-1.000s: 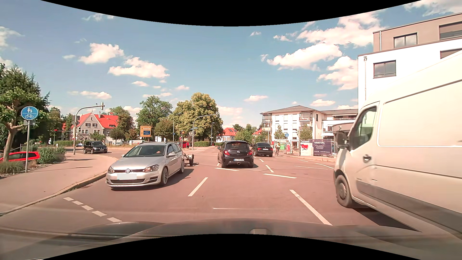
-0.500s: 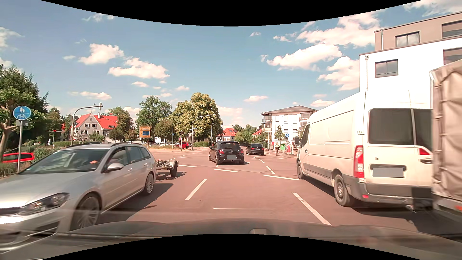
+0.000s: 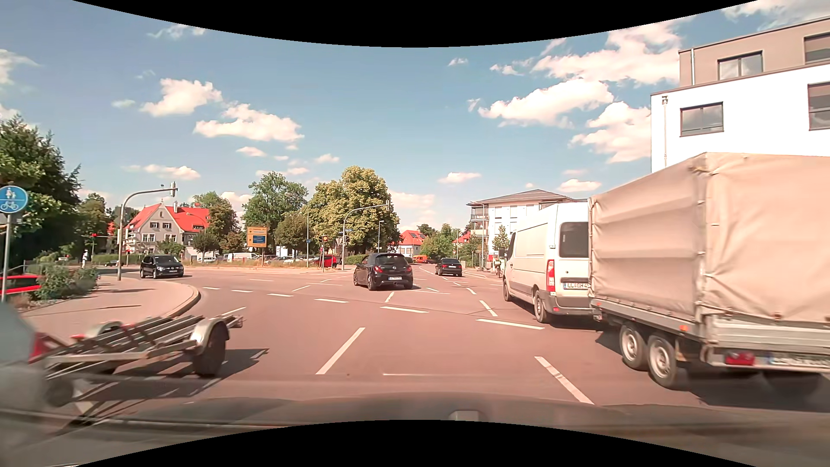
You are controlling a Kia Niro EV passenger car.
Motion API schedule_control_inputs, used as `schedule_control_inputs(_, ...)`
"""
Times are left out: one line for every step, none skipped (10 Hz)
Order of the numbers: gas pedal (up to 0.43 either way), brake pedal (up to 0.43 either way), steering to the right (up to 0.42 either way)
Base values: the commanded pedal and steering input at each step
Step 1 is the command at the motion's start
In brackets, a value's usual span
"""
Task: Follow the waypoints while adhering to traffic rules and regulations
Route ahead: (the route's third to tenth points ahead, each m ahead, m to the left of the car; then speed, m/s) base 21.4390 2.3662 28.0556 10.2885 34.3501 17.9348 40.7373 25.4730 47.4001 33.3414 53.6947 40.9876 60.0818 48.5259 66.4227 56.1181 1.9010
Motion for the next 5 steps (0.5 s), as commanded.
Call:
schedule_control_inputs(0.311, 0.0, 0.009)
schedule_control_inputs(0.311, 0.0, 0.009)
schedule_control_inputs(0.311, 0.0, 0.008)
schedule_control_inputs(0.311, 0.0, 0.006)
schedule_control_inputs(0.311, 0.0, 0.006)
